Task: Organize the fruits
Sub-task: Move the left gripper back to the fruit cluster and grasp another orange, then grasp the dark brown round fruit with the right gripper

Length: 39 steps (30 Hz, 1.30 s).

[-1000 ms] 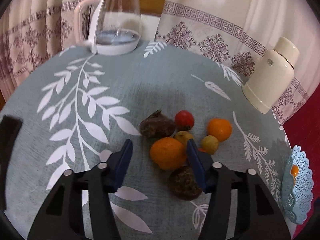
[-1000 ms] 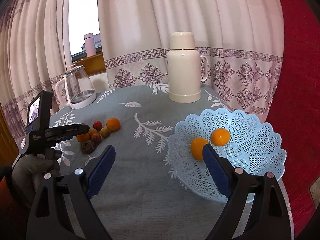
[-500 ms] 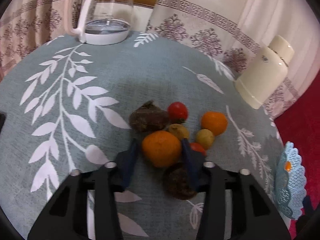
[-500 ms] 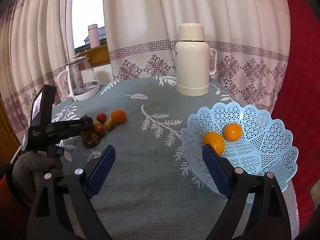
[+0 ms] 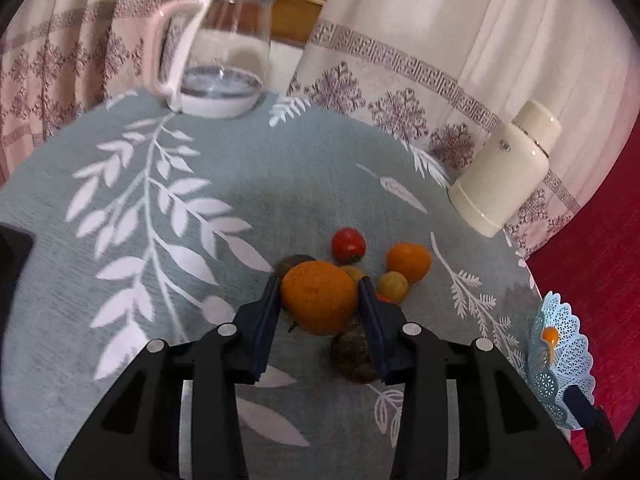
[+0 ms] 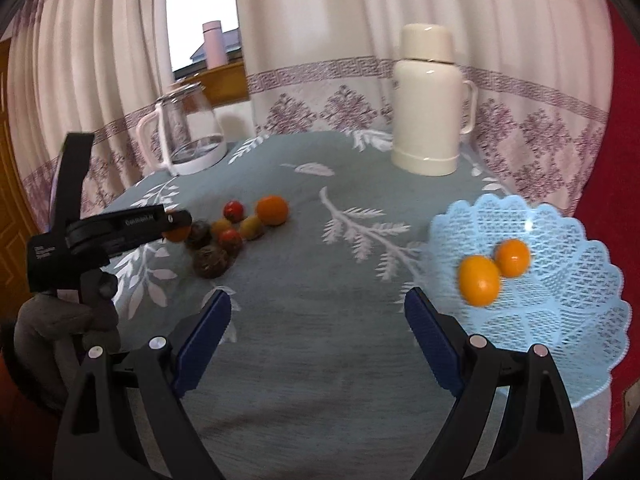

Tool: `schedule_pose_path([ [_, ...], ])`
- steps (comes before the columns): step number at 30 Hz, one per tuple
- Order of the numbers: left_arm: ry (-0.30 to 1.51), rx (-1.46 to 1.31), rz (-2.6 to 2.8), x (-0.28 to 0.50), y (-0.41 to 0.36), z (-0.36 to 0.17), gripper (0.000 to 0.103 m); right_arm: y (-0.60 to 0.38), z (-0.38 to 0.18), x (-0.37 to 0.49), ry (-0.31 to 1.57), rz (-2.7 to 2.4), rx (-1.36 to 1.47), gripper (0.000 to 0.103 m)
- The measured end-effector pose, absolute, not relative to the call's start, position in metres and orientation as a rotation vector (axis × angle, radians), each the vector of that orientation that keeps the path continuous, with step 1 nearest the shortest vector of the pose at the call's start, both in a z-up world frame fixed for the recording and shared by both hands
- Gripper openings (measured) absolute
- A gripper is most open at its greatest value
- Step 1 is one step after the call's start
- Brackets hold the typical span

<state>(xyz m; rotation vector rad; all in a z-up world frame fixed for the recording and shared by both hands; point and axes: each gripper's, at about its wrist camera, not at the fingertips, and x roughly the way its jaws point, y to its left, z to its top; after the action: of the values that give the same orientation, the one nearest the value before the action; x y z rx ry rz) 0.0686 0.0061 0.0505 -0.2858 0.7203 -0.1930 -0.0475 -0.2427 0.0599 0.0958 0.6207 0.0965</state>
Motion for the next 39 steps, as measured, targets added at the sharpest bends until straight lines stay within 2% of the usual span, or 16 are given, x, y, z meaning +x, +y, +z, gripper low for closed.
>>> schedule_pose_path([
  [18, 0.608, -0.298, -0.026, 0.052, 0.056, 0.064, 0.041, -0.15, 0.032, 0.037, 0.801, 0.314, -0.014, 0.087],
  [26, 0.61, -0.331, 0.006, 0.053, 0.066, 0.06, 0.041, -0.131, 0.017, 0.072, 0.885, 0.317, -0.007, 0.07],
  [30, 0.614, -0.336, 0.006, 0.054, 0.065, 0.059, 0.041, -0.128, 0.015, 0.079, 0.898, 0.308, -0.006, 0.068],
  [36, 0.616, -0.34, 0.007, 0.053, 0.065, 0.059, 0.041, -0.124, 0.015, 0.083, 0.901, 0.283, -0.034, 0.059],
  [39, 0.619, -0.339, 0.007, 0.053, 0.065, 0.058, 0.041, -0.123, 0.015, 0.08, 0.894, 0.285, -0.049, 0.049],
])
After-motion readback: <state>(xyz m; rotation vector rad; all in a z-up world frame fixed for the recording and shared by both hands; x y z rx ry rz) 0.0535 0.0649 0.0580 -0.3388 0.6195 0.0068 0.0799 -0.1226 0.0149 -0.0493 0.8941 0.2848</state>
